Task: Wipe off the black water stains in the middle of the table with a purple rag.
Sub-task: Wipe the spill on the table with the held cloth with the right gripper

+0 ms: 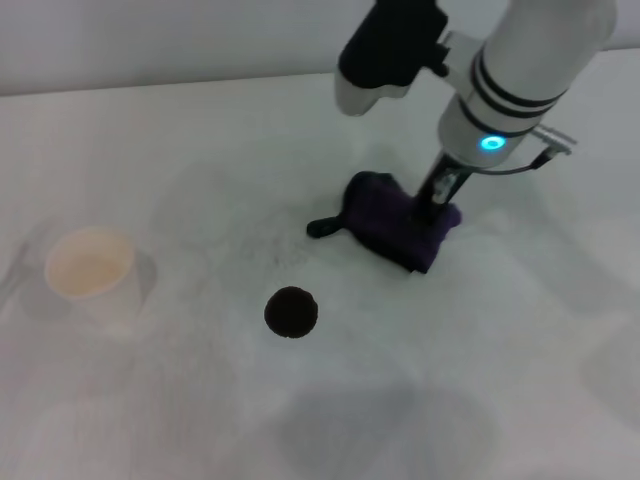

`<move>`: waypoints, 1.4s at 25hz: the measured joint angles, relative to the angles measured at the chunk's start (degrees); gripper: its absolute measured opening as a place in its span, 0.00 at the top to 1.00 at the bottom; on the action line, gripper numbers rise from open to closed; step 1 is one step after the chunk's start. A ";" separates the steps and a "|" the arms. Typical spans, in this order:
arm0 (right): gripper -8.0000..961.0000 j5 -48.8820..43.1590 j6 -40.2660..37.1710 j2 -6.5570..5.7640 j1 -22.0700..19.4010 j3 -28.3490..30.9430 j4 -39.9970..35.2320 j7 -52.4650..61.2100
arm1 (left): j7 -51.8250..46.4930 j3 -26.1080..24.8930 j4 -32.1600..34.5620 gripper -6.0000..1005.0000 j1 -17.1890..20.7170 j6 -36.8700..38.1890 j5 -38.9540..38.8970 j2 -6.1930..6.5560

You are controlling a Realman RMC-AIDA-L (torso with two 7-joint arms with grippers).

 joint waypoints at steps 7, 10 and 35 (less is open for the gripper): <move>0.85 8.19 -0.35 0.32 1.13 -6.63 0.94 0.03 | -0.02 0.00 -0.74 0.12 -0.63 0.06 -0.04 0.02; 0.85 12.78 -1.56 0.39 2.09 -10.54 0.94 0.09 | -0.02 0.00 -1.11 0.12 -0.91 0.22 -0.05 0.03; 0.85 10.00 -16.72 0.14 7.09 -17.20 -11.61 6.01 | 0.51 -0.07 -1.30 0.12 -1.86 1.60 0.04 0.21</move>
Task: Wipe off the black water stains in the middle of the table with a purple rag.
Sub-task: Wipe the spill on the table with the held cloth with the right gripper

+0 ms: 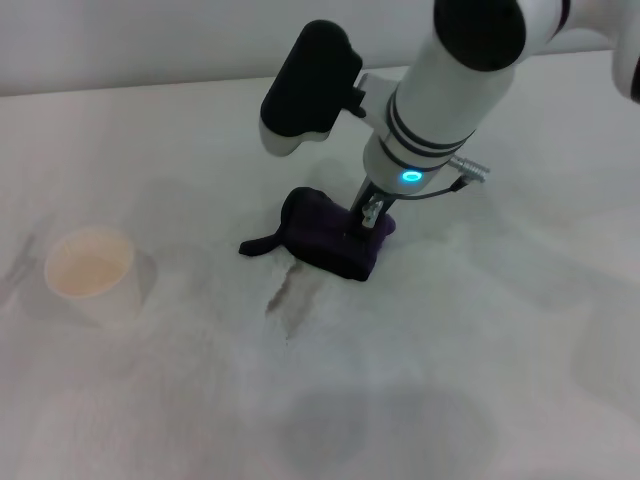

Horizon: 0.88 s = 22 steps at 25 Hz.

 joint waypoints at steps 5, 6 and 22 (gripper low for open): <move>0.85 3.89 0.59 0.18 -1.23 -3.16 2.67 -0.43 | 0.00 0.00 0.01 0.12 -0.74 0.92 0.11 0.05; 0.85 5.84 0.61 0.22 -1.20 -4.76 2.96 -0.48 | 0.00 0.01 0.01 0.12 -0.92 1.00 0.14 0.04; 0.85 19.78 -3.31 0.25 0.70 -12.82 0.81 -2.88 | 0.00 0.24 0.00 0.12 -1.56 1.14 0.27 -0.11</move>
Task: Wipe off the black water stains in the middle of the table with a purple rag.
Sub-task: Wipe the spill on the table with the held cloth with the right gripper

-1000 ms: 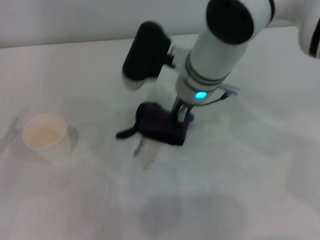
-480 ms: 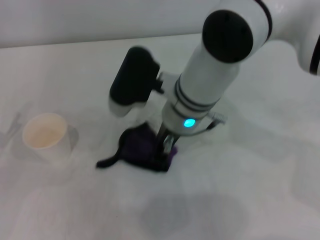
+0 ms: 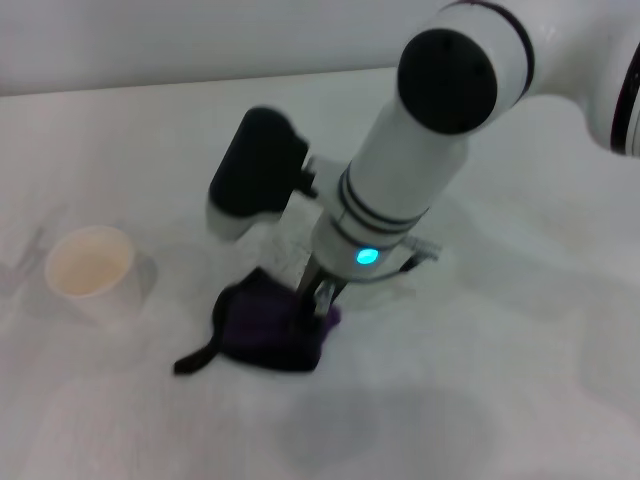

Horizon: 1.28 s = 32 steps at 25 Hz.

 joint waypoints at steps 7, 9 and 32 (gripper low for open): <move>0.85 -15.07 -0.79 -0.28 -0.35 11.40 -3.75 2.16 | 0.00 -0.16 -0.36 0.12 0.67 -0.22 -0.11 -0.11; 0.85 -18.47 -1.09 -0.34 -0.40 15.10 -5.20 2.19 | 0.00 -0.17 -0.37 0.12 0.77 -0.34 -0.17 -0.10; 0.85 4.54 6.72 0.00 -0.13 -2.63 6.98 -0.02 | -0.02 0.09 -1.01 0.12 -0.43 -0.11 -0.30 -0.08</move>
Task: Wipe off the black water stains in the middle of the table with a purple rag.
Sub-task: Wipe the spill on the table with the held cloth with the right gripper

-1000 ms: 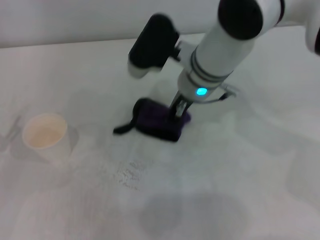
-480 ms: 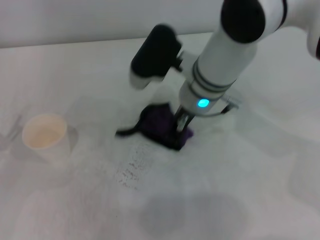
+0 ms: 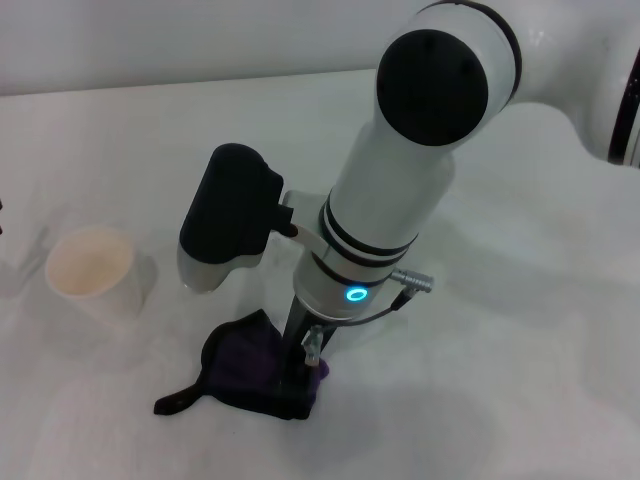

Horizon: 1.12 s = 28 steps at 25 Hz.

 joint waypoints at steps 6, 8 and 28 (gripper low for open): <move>0.86 -6.00 -4.08 -0.01 1.12 4.25 -5.92 0.57 | 0.01 -0.10 -0.04 0.12 0.38 -0.03 -0.04 0.00; 0.86 -9.82 -5.97 -0.01 1.40 7.05 -8.37 0.70 | 0.02 -0.09 -0.11 0.12 0.39 -0.05 -0.06 -0.03; 0.86 -9.29 -7.03 -0.03 1.62 7.02 -10.25 0.43 | 0.02 -0.04 -0.65 0.12 -0.74 -0.05 -0.08 0.06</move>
